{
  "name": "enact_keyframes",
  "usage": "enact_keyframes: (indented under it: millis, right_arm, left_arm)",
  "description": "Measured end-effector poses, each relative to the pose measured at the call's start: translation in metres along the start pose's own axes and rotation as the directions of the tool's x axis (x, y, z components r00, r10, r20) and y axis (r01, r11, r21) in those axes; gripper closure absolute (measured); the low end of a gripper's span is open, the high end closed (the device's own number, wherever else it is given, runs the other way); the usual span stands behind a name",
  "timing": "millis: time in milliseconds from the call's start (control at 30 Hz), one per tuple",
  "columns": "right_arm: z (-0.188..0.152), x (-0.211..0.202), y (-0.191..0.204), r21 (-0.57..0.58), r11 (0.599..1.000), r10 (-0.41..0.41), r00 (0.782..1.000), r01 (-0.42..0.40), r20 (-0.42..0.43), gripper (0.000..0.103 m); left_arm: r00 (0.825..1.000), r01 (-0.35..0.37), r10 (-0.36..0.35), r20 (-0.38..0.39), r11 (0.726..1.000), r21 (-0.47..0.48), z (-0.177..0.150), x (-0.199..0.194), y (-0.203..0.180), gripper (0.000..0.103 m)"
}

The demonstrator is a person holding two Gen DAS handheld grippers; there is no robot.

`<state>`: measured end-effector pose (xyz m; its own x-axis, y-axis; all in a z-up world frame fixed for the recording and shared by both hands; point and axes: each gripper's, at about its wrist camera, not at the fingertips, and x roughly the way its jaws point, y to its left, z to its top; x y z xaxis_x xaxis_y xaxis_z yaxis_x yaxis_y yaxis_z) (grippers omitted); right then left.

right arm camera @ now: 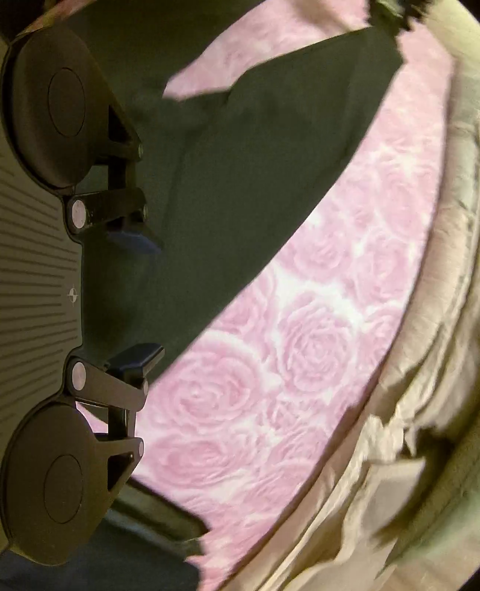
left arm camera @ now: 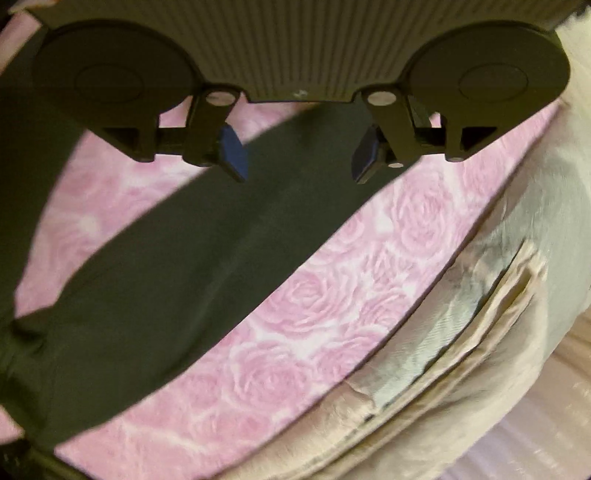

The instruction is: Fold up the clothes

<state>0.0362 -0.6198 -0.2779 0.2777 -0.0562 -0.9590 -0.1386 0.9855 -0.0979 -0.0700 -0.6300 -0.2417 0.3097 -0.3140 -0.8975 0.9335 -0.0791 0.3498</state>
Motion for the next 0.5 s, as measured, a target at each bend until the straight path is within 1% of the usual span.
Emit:
enact_keyframes:
  millis: [67,133,200,300,400,433,500]
  right_arm:
    - [0.005,0.016,-0.010,-0.040,0.999,0.008,1.000,-0.008,-0.010,0.044]
    - [0.007,0.028,-0.016,-0.068,0.998,0.012,1.000,-0.013,-0.012,0.044]
    - [0.009,0.039,-0.021,-0.093,0.996,0.012,1.000,-0.013,-0.018,0.044]
    - [0.013,0.051,-0.026,-0.086,0.996,0.001,1.000,-0.004,-0.031,0.044]
    - [0.015,0.060,-0.031,-0.064,0.998,-0.021,0.999,0.018,-0.048,0.044]
    - [0.016,0.062,-0.032,-0.062,0.998,-0.028,0.998,0.025,-0.052,0.044]
    - [0.017,0.066,-0.033,-0.056,0.998,-0.038,0.997,0.034,-0.061,0.044]
  left_arm:
    - [0.999,-0.020,0.021,-0.027,0.999,0.038,0.005,0.016,0.009,0.046]
    - [0.998,-0.024,0.029,-0.050,0.996,0.086,0.008,0.033,0.023,0.047]
    - [0.997,-0.025,0.035,-0.076,0.991,0.132,0.007,0.051,0.038,0.052]
    - [0.993,-0.014,0.037,-0.113,0.980,0.196,0.009,0.083,0.059,0.054]
    - [0.991,0.015,0.020,-0.132,0.967,0.256,0.010,0.110,0.074,0.054]
    - [0.989,0.047,-0.008,-0.145,0.962,0.270,0.010,0.118,0.076,0.056]
    - [0.982,0.123,-0.073,-0.176,0.946,0.298,0.008,0.134,0.082,0.058]
